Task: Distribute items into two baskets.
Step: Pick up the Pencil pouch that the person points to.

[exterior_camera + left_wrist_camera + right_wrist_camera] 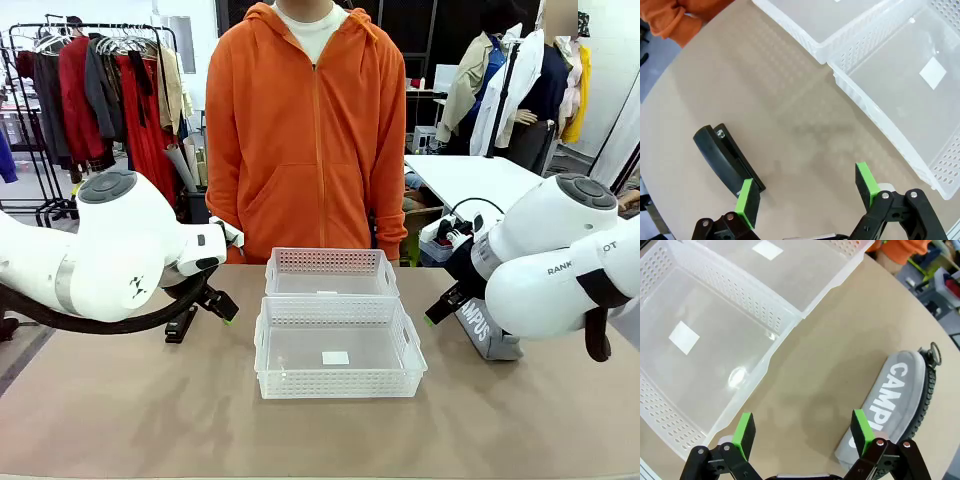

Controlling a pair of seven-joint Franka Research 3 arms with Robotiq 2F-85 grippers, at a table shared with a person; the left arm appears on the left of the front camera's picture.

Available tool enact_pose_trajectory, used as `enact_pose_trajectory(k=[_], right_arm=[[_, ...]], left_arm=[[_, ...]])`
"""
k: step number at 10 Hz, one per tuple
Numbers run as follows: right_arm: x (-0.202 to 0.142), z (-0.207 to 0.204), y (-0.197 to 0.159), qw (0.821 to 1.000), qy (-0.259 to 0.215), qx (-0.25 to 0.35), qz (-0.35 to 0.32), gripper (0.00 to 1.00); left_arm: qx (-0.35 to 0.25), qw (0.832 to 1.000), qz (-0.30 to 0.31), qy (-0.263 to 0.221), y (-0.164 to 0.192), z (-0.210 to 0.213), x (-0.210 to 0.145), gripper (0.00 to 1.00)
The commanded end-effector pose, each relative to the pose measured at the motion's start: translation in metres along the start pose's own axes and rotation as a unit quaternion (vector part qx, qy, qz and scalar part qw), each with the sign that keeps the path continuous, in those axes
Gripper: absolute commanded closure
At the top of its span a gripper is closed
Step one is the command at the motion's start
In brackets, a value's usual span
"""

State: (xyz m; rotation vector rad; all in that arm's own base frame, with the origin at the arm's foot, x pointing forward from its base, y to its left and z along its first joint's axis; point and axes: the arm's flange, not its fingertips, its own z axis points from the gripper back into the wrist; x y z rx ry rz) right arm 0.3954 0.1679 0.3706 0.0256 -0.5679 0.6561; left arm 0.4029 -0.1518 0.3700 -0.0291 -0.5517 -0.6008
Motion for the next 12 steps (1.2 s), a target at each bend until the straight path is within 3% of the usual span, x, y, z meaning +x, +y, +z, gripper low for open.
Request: enact_pose_trajectory(k=[1,12], right_arm=[[0.0,0.0,0.0,1.0,0.0,0.0,0.0,0.0],[0.0,0.0,0.0,1.0,0.0,0.0,0.0,0.0]], left_arm=[[0.0,1.0,0.0,0.0,0.0,0.0001,0.0,0.0],[0.0,1.0,0.0,0.0,0.0,0.0001,0.0,0.0]])
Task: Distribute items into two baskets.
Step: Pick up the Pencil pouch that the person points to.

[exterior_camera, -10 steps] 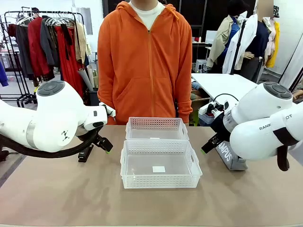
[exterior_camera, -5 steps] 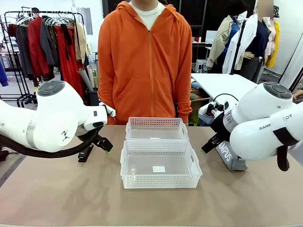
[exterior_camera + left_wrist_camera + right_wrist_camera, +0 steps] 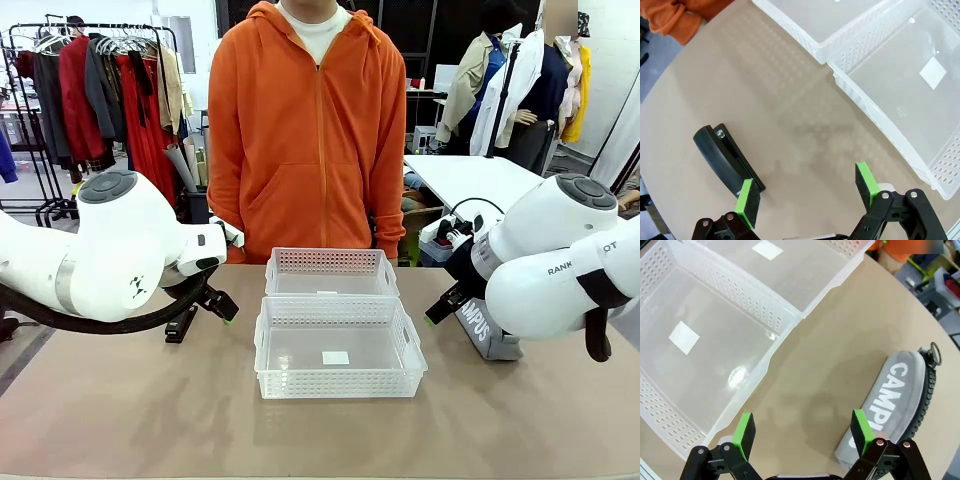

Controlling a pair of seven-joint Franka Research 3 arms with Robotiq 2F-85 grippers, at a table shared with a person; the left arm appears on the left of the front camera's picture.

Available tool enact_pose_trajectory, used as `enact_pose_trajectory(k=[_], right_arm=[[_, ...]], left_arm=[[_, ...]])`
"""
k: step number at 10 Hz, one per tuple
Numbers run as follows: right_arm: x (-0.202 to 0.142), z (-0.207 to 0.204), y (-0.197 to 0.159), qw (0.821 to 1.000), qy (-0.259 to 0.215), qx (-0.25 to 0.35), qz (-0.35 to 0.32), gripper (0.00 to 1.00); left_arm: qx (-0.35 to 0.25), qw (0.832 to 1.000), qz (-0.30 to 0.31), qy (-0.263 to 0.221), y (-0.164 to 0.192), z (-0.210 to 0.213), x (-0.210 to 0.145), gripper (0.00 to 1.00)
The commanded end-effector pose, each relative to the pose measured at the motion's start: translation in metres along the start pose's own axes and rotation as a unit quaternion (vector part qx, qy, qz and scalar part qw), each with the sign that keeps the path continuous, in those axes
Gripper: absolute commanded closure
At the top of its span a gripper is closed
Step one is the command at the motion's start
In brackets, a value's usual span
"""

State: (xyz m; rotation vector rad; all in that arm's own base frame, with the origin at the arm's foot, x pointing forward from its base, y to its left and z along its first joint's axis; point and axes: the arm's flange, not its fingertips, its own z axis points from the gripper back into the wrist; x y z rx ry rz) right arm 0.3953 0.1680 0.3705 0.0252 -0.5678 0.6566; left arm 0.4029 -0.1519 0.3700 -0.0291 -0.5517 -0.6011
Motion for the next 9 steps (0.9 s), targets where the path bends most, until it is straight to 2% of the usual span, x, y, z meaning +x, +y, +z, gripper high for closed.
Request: enact_pose_trajectory(k=[1,9], right_arm=[[0.0,0.0001,-0.0001,1.0,0.0,0.0,0.0,0.0],[0.0,0.0001,-0.0001,1.0,0.0,0.0,0.0,0.0]], left_arm=[[0.0,1.0,0.0,0.0,0.0001,0.0001,0.0,0.0],[0.0,1.0,0.0,0.0,0.0001,0.0001,0.0,0.0]])
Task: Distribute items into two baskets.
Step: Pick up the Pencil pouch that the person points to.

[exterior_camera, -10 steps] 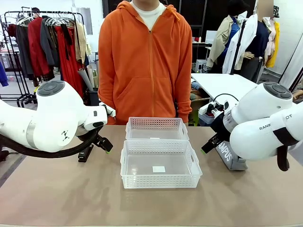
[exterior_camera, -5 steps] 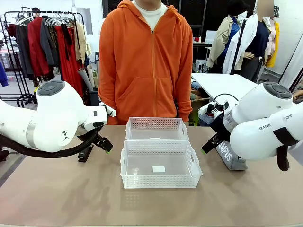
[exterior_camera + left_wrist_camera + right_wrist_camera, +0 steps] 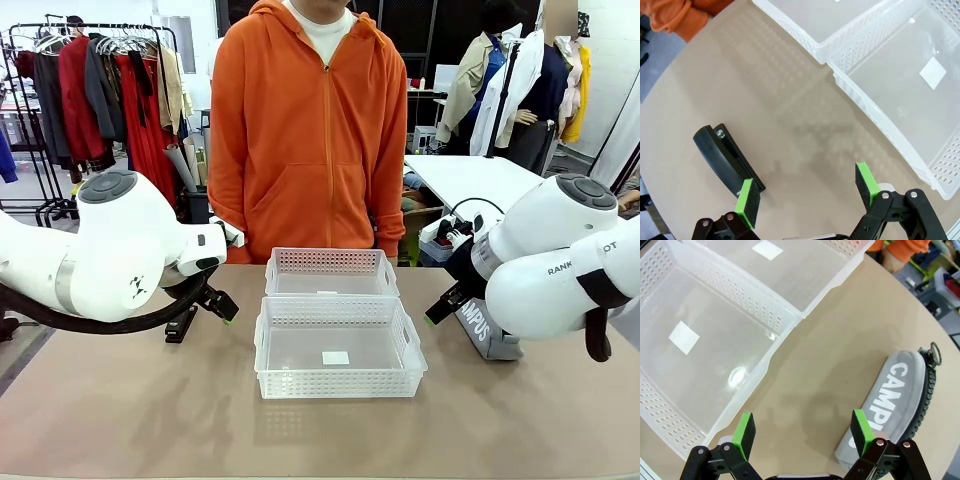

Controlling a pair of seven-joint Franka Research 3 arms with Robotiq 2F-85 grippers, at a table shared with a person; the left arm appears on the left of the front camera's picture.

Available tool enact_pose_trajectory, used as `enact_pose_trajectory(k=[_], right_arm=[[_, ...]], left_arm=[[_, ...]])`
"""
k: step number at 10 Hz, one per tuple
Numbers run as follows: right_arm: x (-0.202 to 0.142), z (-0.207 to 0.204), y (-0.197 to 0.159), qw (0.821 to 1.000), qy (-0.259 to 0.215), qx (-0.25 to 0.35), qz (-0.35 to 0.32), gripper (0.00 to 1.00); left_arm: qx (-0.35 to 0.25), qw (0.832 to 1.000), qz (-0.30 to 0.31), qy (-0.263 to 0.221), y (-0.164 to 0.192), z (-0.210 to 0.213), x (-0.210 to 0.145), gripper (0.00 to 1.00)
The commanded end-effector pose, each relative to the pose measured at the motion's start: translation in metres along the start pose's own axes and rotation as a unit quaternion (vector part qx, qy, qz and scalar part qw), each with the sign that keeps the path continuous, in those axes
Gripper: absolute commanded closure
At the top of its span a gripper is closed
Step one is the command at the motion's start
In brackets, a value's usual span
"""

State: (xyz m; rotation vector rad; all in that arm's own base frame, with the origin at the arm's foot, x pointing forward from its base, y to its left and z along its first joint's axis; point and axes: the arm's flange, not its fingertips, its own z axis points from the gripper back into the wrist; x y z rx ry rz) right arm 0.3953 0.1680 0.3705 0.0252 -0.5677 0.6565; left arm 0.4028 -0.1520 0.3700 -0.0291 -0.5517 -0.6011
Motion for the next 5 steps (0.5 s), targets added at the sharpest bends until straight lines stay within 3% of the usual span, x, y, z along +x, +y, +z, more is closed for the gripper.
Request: enact_pose_trajectory(k=[1,5], right_arm=[[0.0,0.0,0.0,1.0,0.0,0.0,0.0,0.0],[0.014,0.017,-0.012,0.994,0.061,0.07,-0.056,0.0]], left_arm=[[0.0,1.0,0.0,0.0,0.0,0.0,0.0,0.0],[0.0,1.0,0.0,0.0,0.0,0.0,0.0,0.0]])
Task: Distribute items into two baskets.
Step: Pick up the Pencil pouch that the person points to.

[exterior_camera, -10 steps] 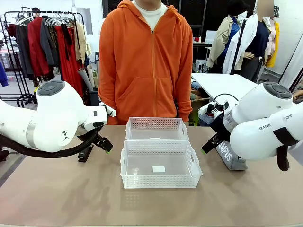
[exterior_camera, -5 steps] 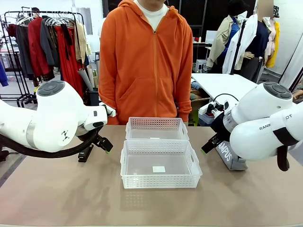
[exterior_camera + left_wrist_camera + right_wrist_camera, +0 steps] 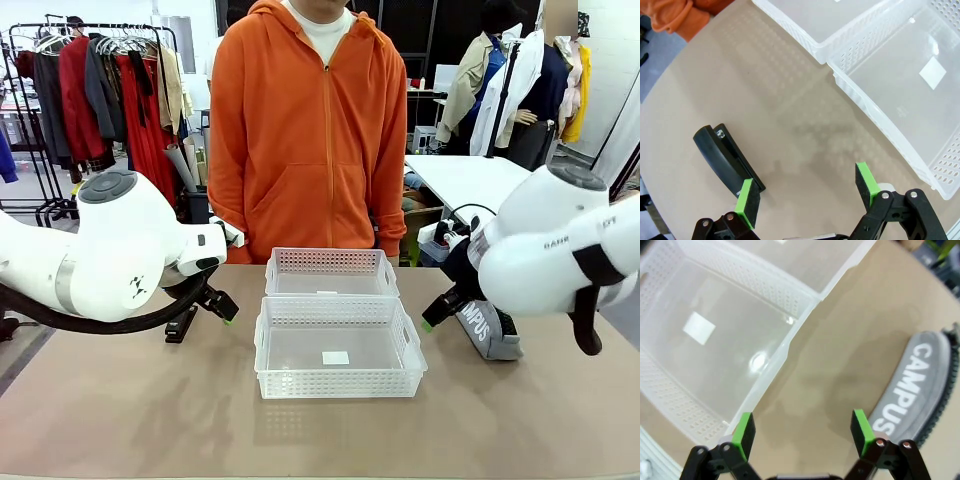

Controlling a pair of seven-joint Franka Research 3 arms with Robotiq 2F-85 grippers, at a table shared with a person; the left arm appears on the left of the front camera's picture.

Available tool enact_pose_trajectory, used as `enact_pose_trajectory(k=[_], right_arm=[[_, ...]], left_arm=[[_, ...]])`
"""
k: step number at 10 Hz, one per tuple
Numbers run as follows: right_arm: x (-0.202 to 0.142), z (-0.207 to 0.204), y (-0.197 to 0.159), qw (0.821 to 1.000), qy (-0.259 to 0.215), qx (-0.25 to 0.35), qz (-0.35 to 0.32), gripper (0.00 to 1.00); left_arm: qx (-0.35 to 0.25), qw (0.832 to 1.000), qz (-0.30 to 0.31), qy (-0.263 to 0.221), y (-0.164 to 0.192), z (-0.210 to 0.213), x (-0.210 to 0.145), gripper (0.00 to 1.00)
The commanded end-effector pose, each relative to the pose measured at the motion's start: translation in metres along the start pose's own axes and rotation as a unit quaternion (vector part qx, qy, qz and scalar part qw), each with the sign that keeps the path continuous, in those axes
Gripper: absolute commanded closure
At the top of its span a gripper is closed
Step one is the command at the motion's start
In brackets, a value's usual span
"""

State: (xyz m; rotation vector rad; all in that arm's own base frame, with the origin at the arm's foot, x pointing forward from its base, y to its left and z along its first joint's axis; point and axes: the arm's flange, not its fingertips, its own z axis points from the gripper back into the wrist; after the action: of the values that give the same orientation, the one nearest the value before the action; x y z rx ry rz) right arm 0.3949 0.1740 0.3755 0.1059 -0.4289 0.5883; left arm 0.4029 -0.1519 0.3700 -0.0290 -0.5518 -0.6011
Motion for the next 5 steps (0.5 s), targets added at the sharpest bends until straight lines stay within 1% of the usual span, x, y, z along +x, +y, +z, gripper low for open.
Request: enact_pose_trajectory(k=[1,3,4,5], right_arm=[[0.012,0.02,-0.018,0.999,0.019,0.041,-0.019,0.0],[0.027,0.025,-0.023,0.993,0.058,0.079,-0.066,0.0],[0.038,0.03,-0.023,0.99,0.069,0.094,-0.081,0.0],[0.048,0.035,-0.02,0.988,0.07,0.104,-0.09,0.0]], left_arm=[[0.0,1.0,0.0,0.0,0.0,0.0,0.0,0.0],[0.0,1.0,0.0,0.0,0.0,0.0,0.0,0.0],[0.0,1.0,0.0,0.0,0.0,0.0,0.0,0.0],[0.0,1.0,0.0,0.0,0.0,0.0,0.0,0.0]])
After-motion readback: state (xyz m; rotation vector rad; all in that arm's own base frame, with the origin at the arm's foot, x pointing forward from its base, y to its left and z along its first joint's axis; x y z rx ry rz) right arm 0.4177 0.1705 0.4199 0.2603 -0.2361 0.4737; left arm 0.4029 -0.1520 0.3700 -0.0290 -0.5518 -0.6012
